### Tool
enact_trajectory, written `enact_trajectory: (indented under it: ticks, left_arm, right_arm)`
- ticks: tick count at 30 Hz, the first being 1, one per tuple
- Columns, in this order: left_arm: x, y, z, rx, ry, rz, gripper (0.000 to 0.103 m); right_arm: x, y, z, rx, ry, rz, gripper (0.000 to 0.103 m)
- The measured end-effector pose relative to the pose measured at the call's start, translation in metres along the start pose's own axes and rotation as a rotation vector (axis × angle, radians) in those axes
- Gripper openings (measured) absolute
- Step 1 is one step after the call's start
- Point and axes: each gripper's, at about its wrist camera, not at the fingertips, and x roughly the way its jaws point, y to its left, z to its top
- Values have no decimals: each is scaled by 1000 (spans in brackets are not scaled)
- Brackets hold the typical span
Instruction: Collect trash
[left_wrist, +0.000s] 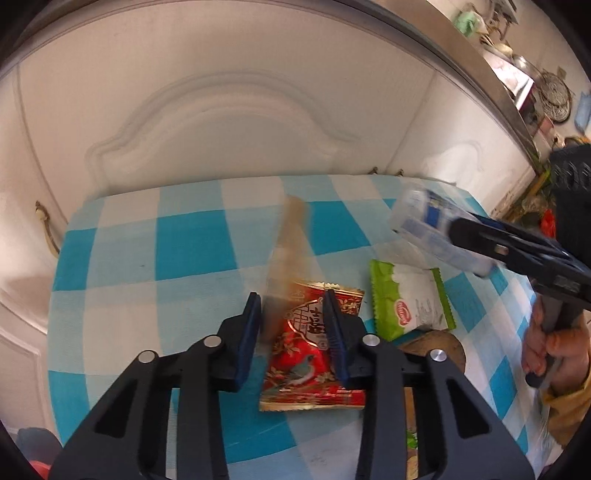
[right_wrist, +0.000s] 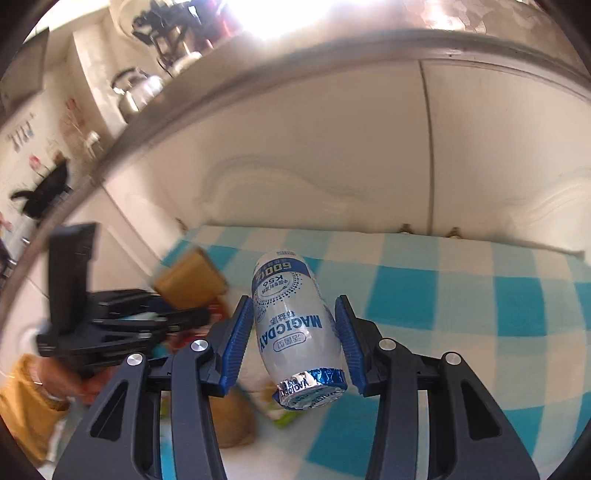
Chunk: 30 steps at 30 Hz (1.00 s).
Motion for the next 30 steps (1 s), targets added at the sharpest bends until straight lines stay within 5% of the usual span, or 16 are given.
enact_trajectory:
  ticks: [14, 30]
  left_arm:
    - [0, -43, -16, 130, 16, -11, 37]
    - [-50, -123, -107, 167, 36, -82, 37]
  right_arm:
    - [22, 9, -24, -59, 122, 97, 44]
    - [-69, 37, -119, -33, 140, 114, 44]
